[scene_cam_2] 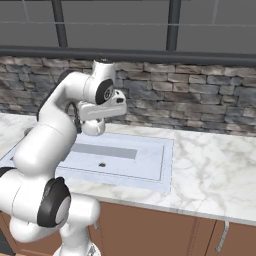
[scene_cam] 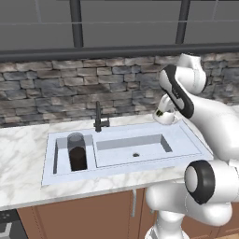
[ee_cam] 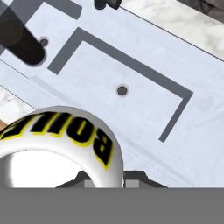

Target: Place the jar in the left basin and the mug in the right basin of the sink.

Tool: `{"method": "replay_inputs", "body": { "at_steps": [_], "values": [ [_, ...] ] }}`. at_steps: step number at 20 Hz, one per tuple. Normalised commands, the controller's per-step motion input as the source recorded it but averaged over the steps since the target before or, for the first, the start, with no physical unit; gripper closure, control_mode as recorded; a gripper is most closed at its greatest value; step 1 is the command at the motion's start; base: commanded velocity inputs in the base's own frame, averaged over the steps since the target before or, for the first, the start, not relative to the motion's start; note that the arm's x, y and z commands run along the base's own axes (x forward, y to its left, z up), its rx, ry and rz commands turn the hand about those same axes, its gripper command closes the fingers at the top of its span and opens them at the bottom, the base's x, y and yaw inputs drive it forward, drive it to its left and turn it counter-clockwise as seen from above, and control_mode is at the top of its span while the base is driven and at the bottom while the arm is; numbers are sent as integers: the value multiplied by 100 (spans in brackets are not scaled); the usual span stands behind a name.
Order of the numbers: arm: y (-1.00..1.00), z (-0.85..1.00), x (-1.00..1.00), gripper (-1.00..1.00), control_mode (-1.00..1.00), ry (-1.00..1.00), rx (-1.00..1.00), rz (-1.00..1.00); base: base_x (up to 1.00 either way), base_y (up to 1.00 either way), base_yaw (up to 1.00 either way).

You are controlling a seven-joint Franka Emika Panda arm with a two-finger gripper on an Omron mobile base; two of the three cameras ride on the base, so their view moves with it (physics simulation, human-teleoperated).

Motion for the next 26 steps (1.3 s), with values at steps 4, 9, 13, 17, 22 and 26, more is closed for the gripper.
{"method": "replay_inputs", "body": {
  "at_steps": [4, 9, 13, 17, 22, 26],
  "values": [
    [7, -23, 16, 100, -100, 0, -3, 0, 0, 0, 0],
    [11, -27, 17, 100, -100, 0, -4, 0, 0, 0, 0],
    [9, -29, 16, 100, -100, 0, -4, 0, 0, 0, 0],
    [4, -28, 16, 100, -100, 0, -2, 0, 0, 0, 0],
    [0, -26, 12, 100, -100, 0, 0, 0, 0, 0, 0],
    [0, -25, 9, 100, -100, 0, 0, 0, 0, 0, 0]
  ]
}}
